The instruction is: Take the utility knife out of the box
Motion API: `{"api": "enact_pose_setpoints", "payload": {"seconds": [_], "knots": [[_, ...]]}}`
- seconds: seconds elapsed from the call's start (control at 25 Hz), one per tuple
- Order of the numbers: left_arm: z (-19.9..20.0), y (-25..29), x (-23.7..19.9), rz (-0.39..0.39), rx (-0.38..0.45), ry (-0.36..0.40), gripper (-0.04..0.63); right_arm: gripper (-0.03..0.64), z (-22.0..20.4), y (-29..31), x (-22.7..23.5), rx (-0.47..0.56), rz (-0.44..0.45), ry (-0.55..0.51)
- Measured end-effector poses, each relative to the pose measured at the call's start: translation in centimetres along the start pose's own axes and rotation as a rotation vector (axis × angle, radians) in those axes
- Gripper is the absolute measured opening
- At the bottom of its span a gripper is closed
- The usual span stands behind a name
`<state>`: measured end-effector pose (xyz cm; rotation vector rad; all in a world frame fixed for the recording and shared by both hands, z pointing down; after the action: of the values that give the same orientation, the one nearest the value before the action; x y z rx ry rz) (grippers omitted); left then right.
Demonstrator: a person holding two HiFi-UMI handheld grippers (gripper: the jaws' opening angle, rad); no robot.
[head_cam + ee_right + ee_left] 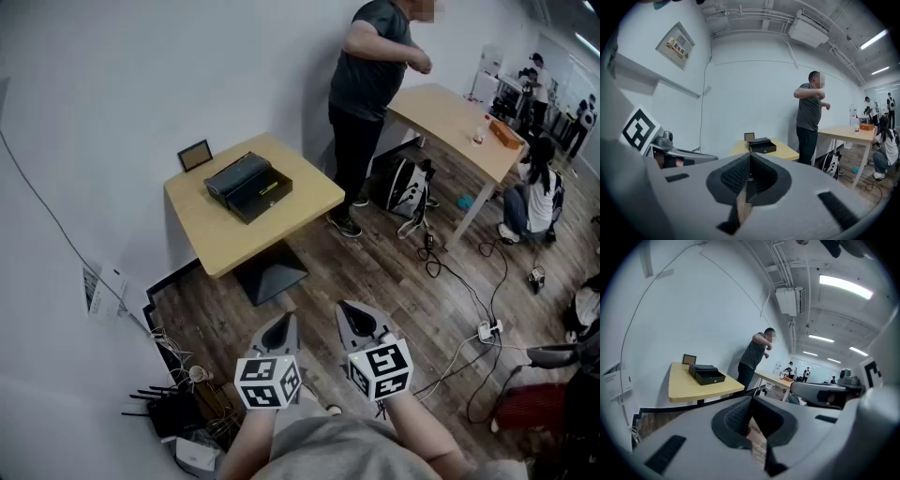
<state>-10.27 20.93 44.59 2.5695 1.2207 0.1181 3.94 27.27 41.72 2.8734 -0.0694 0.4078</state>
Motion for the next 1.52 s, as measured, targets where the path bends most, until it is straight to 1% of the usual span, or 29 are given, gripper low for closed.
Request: {"api": "enact_pose_setpoints", "payload": {"seconds": [0.36,0.6,0.72,1.04,1.24,1.52], "knots": [[0.2,-1.3,1.2,0.001,0.017,-0.027,0.005,0.000,-0.3,-1.8,-0.4,0.005,0.024,0.012],[0.0,-0.9,1.0,0.000,0.006,-0.023,0.005,0.000,-0.5,-1.4,-0.5,-0.004,0.036,0.008],[0.1,-0.3,0.7,-0.001,0.001,-0.023,0.004,0.000,-0.4,-0.6,-0.2,-0.009,0.052,0.024],[1.2,3.2,-2.3,0.008,-0.006,-0.030,0.003,0.000,0.9,4.8,0.7,-0.021,0.084,0.062],[2.8,6.4,-5.9,0.007,-0.005,-0.030,0.004,0.000,2.6,9.7,0.7,-0.023,0.105,0.062],[5.0,10.5,-11.2,-0.026,-0.014,-0.037,0.005,0.000,4.8,16.7,0.0,-0.040,0.114,0.057]]}}
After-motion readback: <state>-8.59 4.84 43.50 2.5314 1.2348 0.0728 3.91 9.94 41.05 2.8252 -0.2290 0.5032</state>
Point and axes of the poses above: the fingertips, and each gripper's own axes: y forward along the fingers, x to its right, z out of its top, the point moved 7 cm from there along -y, backward along the fingers, and after that the axes turned 14 degrees about y, right-handed, at the moved point
